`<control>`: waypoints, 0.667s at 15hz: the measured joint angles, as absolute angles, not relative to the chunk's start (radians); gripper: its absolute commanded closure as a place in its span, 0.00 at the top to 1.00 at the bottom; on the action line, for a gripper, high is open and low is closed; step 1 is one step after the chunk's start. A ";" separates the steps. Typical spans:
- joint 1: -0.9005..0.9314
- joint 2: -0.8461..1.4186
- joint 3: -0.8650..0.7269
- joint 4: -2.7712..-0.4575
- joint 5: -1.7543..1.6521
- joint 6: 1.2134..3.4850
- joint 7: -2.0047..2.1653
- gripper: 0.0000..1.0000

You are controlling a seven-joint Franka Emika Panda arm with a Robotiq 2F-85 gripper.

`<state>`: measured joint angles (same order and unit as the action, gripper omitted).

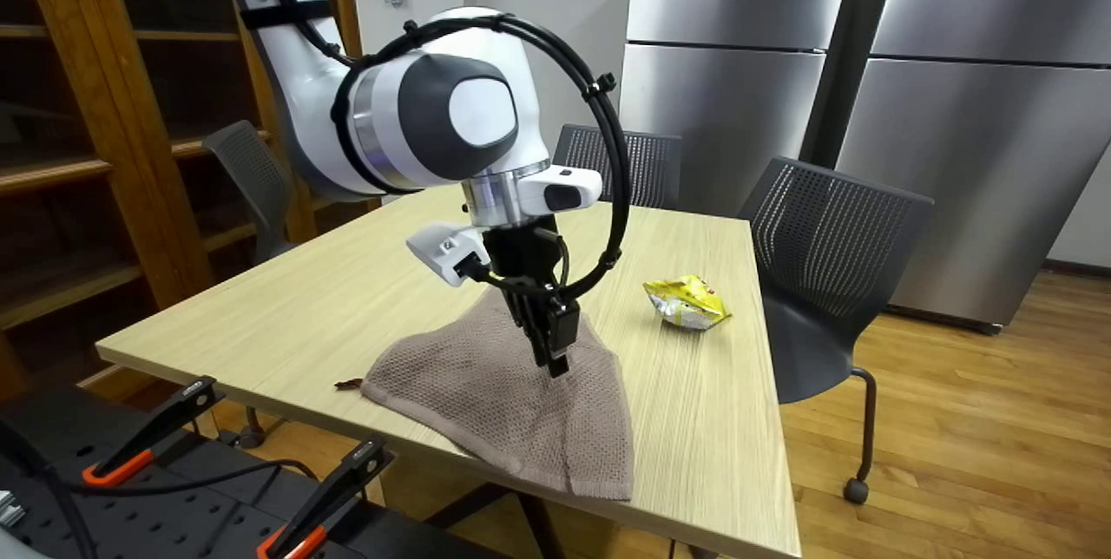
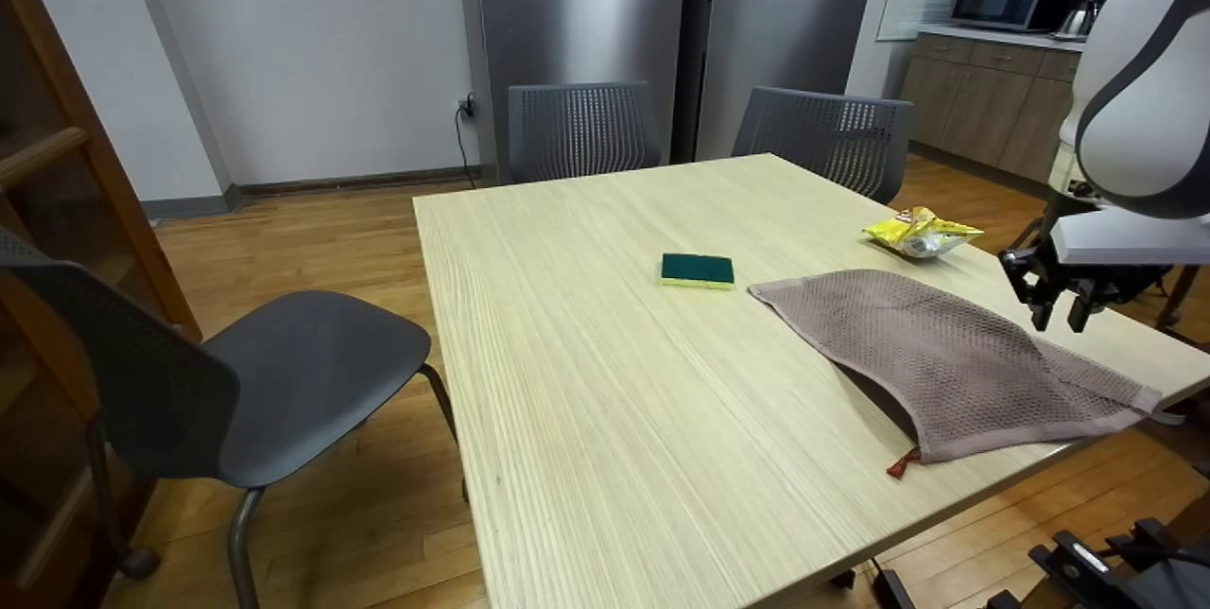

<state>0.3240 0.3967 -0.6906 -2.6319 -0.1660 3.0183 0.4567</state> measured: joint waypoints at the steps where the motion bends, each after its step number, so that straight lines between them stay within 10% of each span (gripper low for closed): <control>1: 0.327 0.396 -0.690 -2.632 -0.162 3.018 0.457 0.70; 5: 0.359 0.393 -0.695 -2.632 -0.156 3.019 0.457 0.99; 10: 0.502 0.391 -0.809 -2.632 -0.157 3.018 0.460 1.00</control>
